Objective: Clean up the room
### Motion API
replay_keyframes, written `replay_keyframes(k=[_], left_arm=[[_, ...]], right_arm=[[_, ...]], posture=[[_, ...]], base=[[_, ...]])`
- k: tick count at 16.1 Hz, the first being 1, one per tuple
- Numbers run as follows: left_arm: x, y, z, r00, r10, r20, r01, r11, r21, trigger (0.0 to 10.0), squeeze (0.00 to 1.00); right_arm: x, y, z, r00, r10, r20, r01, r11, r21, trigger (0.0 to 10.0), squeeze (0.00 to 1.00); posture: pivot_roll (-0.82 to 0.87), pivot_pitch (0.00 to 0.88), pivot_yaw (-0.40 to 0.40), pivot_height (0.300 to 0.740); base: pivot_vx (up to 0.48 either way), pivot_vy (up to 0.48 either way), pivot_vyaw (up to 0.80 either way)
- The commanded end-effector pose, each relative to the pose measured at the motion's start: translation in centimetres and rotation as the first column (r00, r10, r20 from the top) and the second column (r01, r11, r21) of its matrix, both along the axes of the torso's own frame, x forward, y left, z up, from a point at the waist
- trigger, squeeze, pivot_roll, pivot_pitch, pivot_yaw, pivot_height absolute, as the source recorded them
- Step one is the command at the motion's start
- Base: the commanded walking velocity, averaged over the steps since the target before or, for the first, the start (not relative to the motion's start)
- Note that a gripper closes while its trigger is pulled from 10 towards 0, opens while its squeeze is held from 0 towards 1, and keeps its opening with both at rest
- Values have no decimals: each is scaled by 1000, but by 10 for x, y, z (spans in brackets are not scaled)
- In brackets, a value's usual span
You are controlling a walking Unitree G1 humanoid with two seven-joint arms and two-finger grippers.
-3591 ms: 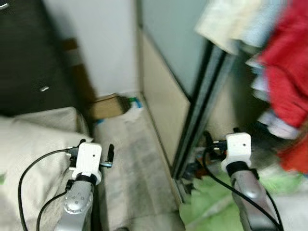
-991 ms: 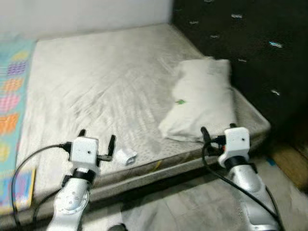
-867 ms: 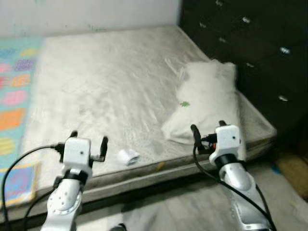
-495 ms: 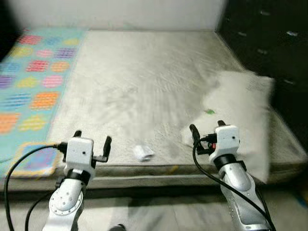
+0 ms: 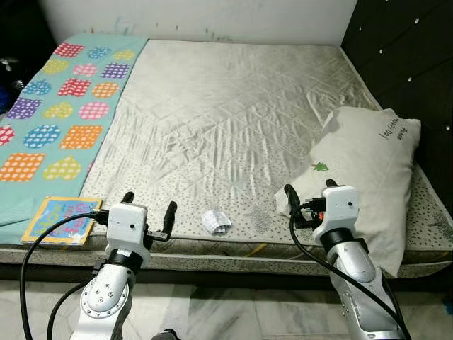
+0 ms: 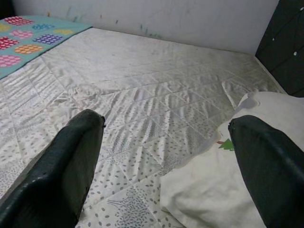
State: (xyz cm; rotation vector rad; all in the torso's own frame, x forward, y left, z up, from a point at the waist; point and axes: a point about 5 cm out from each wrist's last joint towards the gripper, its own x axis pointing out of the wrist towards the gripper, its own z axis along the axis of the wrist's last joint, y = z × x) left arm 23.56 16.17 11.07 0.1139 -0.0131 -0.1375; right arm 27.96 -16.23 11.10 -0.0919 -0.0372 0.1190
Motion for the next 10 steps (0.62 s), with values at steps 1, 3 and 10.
replay_keyframes(k=[1, 3, 10], left_arm=[[-2, 0, 0, 1000, -6, 1, 6, 1000, 1, 10000, 0], [-2, 0, 1, 1000, -10, 0, 10, 1000, 0, 10000, 0], [-1, -2, 1, 1000, -18, -5, 18, 1000, -7, 10000, 0]], right_arm=[[-1, 0, 0, 1000, 9, -5, -9, 1000, 4, 10000, 0], [-1, 1, 0, 1000, 13, -5, -13, 1000, 5, 10000, 0], [0, 2, 0, 1000, 16, -5, -16, 1000, 10, 10000, 0]], posture=[[28, 137, -68, 740], [28, 137, -68, 740], [30, 137, -66, 740]], base=[[259, 0, 0], [261, 0, 0], [277, 0, 0]])
